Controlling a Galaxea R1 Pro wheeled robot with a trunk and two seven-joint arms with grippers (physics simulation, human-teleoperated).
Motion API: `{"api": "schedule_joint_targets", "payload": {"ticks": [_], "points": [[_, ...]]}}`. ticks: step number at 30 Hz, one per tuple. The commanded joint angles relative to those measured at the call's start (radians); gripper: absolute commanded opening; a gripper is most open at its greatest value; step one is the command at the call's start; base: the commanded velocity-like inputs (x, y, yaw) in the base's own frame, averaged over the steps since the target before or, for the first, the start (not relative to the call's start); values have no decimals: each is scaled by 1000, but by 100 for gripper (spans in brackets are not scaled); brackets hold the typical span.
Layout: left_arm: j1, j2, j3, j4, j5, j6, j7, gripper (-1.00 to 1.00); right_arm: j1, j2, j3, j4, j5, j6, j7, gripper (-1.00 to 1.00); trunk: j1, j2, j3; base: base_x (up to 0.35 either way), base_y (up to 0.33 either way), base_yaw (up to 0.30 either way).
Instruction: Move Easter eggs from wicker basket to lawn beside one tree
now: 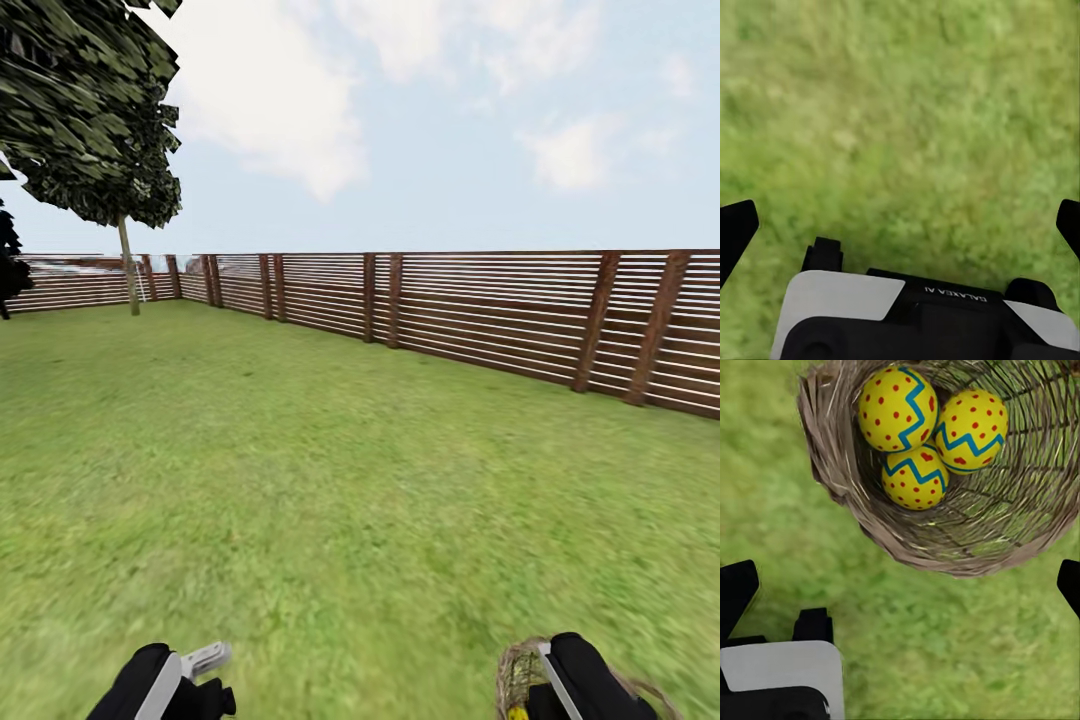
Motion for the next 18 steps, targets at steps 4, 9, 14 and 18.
{"api": "schedule_joint_targets", "payload": {"ticks": [4, 9, 14, 18], "points": [[0, -1, -1, -1, 9, 5, 9, 100, -1, 0, 2, -1, 6, 5, 3, 100, 1, -1, -1, 119, 277, 0], [0, -1, -1, -1, 9, 4, 9, 100, -1, 0, 1, -1, 6, 5, 3, 100, 1, -1, -1, 32, 305, 0], [0, -1, -1, -1, 9, 3, 9, 100, -1, -1, 0, -1, 6, 5, 2, 100, 1, -1, -1, 200, 94, 0], [0, -1, -1, -1, 9, 3, 9, 100, -1, -2, 0, -1, 6, 5, 3, 100, 1, -1, -1, 325, 10, 0]]}}
